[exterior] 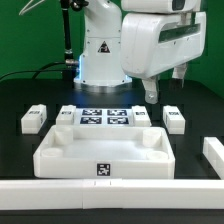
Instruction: Assemble desk
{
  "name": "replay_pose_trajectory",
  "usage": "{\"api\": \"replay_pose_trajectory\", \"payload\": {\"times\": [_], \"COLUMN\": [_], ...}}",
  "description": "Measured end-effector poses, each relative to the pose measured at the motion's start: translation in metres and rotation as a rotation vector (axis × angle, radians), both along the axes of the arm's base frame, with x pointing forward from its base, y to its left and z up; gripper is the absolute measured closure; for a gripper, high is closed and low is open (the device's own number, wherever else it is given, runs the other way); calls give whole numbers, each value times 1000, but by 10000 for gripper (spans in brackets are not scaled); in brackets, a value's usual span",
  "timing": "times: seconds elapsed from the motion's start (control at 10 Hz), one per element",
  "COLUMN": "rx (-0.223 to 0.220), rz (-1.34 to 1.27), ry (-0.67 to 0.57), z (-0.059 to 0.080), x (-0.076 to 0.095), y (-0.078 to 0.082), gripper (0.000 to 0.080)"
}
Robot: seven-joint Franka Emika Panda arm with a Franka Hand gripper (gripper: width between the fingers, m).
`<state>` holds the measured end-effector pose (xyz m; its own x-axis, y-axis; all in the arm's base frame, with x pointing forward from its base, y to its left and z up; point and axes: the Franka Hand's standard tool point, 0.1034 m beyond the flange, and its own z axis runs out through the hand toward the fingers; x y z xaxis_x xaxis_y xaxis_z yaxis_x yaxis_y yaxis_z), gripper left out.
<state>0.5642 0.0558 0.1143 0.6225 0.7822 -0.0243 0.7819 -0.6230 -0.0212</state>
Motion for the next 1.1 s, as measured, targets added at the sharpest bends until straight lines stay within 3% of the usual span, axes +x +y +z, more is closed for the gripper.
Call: {"api": "replay_pose_trajectory", "payload": {"times": [0.8, 1.1], "rx": [2, 7], "rz": [64, 328], "ry": [4, 24], "z": [-1, -9], "x": [-3, -49], "y": [-4, -33], "gripper": [150, 150]}}
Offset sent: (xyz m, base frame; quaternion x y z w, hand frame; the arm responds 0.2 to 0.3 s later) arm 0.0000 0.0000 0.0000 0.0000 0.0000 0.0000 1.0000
